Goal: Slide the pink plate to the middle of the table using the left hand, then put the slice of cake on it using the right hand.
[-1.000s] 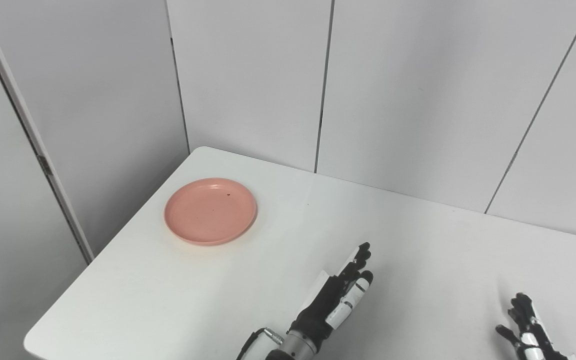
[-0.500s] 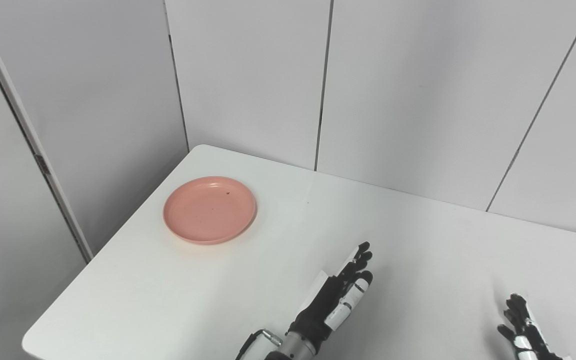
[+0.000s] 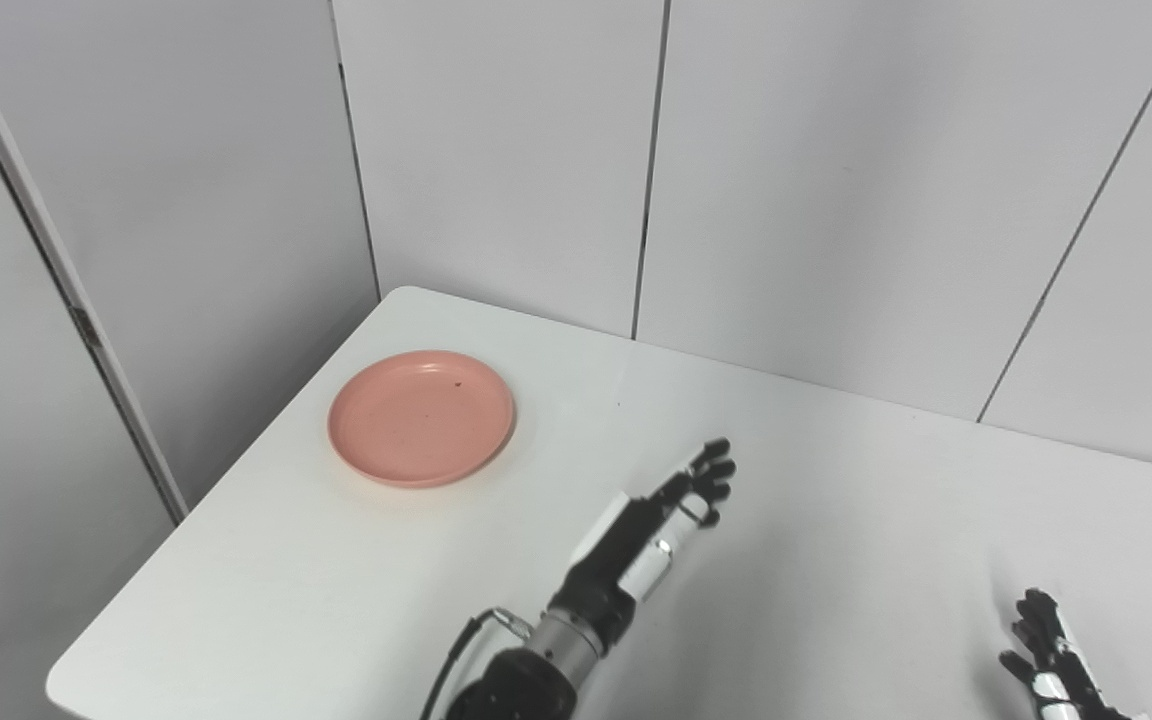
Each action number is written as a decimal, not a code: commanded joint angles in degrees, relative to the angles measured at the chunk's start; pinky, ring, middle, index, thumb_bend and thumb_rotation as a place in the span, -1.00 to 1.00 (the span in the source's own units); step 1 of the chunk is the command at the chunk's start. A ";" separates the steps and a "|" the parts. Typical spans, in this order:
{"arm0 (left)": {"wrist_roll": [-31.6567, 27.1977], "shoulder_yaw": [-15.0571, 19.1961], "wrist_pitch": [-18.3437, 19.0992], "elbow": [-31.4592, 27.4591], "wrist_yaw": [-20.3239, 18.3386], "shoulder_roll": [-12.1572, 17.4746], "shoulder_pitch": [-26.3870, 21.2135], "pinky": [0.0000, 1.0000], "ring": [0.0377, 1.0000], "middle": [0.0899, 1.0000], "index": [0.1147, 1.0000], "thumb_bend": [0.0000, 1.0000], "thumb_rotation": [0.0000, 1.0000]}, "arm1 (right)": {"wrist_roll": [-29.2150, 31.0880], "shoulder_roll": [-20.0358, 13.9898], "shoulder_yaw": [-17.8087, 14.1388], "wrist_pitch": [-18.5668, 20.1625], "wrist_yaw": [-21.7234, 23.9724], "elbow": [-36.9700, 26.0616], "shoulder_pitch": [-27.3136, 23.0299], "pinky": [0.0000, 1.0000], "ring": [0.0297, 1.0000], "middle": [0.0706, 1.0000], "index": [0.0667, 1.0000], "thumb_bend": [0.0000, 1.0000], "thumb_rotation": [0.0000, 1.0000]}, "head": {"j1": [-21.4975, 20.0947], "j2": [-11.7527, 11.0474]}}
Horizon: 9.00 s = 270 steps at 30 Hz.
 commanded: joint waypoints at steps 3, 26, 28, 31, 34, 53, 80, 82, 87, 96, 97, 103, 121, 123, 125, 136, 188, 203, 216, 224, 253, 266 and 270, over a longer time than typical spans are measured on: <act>-1.91 2.00 2.81 -6.94 0.52 0.10 -3.87 0.81 0.84 0.86 0.84 -0.11 0.99 | 0.42 -1.14 -0.43 1.61 0.84 0.55 0.03 1.00 1.00 1.00 1.00 -0.47 1.00 | 0.59 0.37; -6.65 22.67 3.82 -11.54 9.42 8.75 -11.29 0.80 0.82 0.82 0.81 -0.17 1.00 | 0.49 -2.31 -1.39 -0.33 1.27 1.42 -0.38 1.00 1.00 1.00 1.00 -0.48 1.00 | 3.90 0.82; -7.83 24.31 3.29 -10.88 9.81 9.56 -11.22 0.79 0.81 0.81 0.80 -0.16 1.00 | 0.83 -2.25 -1.53 0.46 1.34 1.24 -0.41 1.00 1.00 1.00 1.00 -0.51 1.00 | 4.06 0.82; -9.60 26.79 2.40 -10.11 10.56 10.74 -11.17 0.80 0.82 0.82 0.79 -0.21 1.00 | 1.15 -2.22 -1.70 0.32 1.37 2.00 -0.71 1.00 1.00 1.00 1.00 -0.25 1.00 | 4.23 0.81; -10.43 28.21 2.12 -9.61 11.60 11.27 -11.25 0.80 0.82 0.82 0.78 -0.26 1.00 | 1.06 -2.35 -1.75 -0.43 1.36 2.67 -0.87 1.00 0.99 1.00 1.00 -0.22 1.00 | 4.38 0.71; -14.43 35.17 1.58 -3.35 14.72 15.34 -10.04 0.87 0.87 0.88 0.87 -0.24 1.00 | 1.91 -3.06 -2.05 -1.36 1.94 3.64 -0.97 1.00 1.00 1.00 1.00 -0.15 1.00 | 5.65 0.69; -18.89 37.72 -0.65 10.14 15.84 17.14 -9.97 0.91 0.94 0.95 0.92 -0.39 0.98 | 1.58 -2.97 -2.04 -0.83 1.72 3.21 -0.95 1.00 1.00 1.00 1.00 -0.12 1.00 | 5.89 1.31; -19.16 37.78 -0.94 11.14 15.92 17.25 -10.02 0.92 0.94 0.95 0.93 -0.40 0.99 | 1.57 -2.97 -2.05 -1.05 1.71 3.22 -0.91 1.00 1.00 1.00 1.00 -0.12 1.00 | 5.92 1.36; -19.44 37.61 -1.23 13.22 16.04 17.44 -10.01 0.88 0.91 0.93 0.89 -0.39 1.00 | 1.41 -3.04 -2.06 -1.19 1.66 3.08 -0.83 1.00 1.00 1.00 1.00 -0.12 1.00 | 6.00 1.53; -19.65 36.85 -1.58 15.93 15.81 17.87 -9.90 0.92 0.95 0.97 0.95 -0.36 1.00 | 1.50 -3.02 -2.04 0.51 1.70 1.88 -0.71 1.00 1.00 1.00 1.00 -0.14 1.00 | 5.87 2.09; -19.41 36.71 -1.48 16.16 15.89 17.94 -9.85 0.92 0.95 0.96 0.95 -0.35 1.00 | 1.51 -3.03 -2.05 0.69 1.70 1.83 -0.70 1.00 1.00 1.00 1.00 -0.14 1.00 | 5.89 2.15; -19.34 36.45 -1.73 18.31 16.06 17.95 -10.03 0.93 0.93 0.95 0.93 -0.33 1.00 | 1.67 -3.16 -2.08 0.67 1.89 1.83 -0.72 1.00 1.00 1.00 1.00 -0.15 1.00 | 5.97 2.39; -21.68 36.20 -1.13 23.37 14.77 18.07 -10.47 0.94 0.99 0.99 0.99 -0.37 1.00 | 1.96 -3.27 -2.18 1.60 1.96 1.26 -0.64 1.00 1.00 1.00 1.00 -0.14 1.00 | 5.87 2.94; -21.56 35.93 -0.69 23.70 15.18 17.97 -10.55 0.93 0.97 0.97 0.97 -0.37 1.00 | 1.98 -3.30 -2.20 1.44 1.98 1.31 -0.66 1.00 1.00 1.00 1.00 -0.14 1.00 | 5.89 3.00; -21.44 35.68 -0.41 23.98 15.59 17.91 -10.62 0.93 0.97 0.97 0.97 -0.37 1.00 | 1.97 -3.31 -2.19 1.22 2.00 1.37 -0.65 1.00 1.00 1.00 1.00 -0.13 1.00 | 5.89 3.00; -21.45 33.93 -2.15 27.61 14.93 17.31 -11.32 0.90 0.93 0.95 0.94 -0.38 1.00 | 2.08 -3.17 -2.22 1.15 2.01 1.16 -0.46 1.00 1.00 1.00 1.00 -0.13 1.00 | 5.55 3.25; -17.33 11.55 7.90 21.23 10.04 9.87 -10.37 0.85 0.87 0.88 0.86 -0.33 1.00 | -0.11 -2.04 -1.24 2.32 1.53 -3.94 0.59 0.97 0.92 0.92 0.94 -0.54 1.00 | -4.33 6.58; -13.80 3.04 9.18 17.80 5.49 5.88 -7.82 0.87 0.89 0.92 0.90 -0.30 1.00 | -4.65 -0.74 0.06 3.47 -0.15 -5.26 0.72 0.86 0.85 0.86 0.89 -0.37 1.00 | -12.73 8.29; -15.20 -1.62 11.98 12.71 0.86 4.54 -3.42 0.84 0.87 0.90 0.88 -0.25 1.00 | -6.09 2.01 1.16 6.95 -1.32 -7.49 1.51 0.85 0.86 0.86 0.87 -0.26 1.00 | -20.24 8.97; -16.98 -1.95 13.54 10.61 -2.01 4.53 -1.39 0.85 0.89 0.91 0.92 -0.26 1.00 | -7.11 2.88 1.99 10.82 -1.56 -9.79 1.73 0.84 0.88 0.88 0.88 -0.28 1.00 | -23.30 9.48; -17.16 1.63 7.41 17.44 -6.73 7.40 -0.04 0.88 0.90 0.92 0.91 -0.23 1.00 | -19.65 2.42 4.40 4.85 -7.86 -11.62 -0.97 0.70 0.78 0.79 0.82 -0.19 0.95 | -36.34 8.04; -18.76 4.08 4.86 20.79 -9.75 9.15 -0.60 0.86 0.87 0.90 0.89 -0.21 1.00 | -27.19 -1.77 -0.59 5.89 -10.32 -18.29 -6.72 0.51 0.63 0.76 0.85 0.59 -0.03 | -43.24 6.46; -19.74 4.99 4.63 21.67 -10.88 9.80 -0.52 0.85 0.87 0.91 0.89 -0.21 1.00 | -27.08 -3.38 -2.08 6.23 -9.66 -19.34 -8.40 0.43 0.61 0.76 0.85 0.64 -0.11 | -46.39 5.99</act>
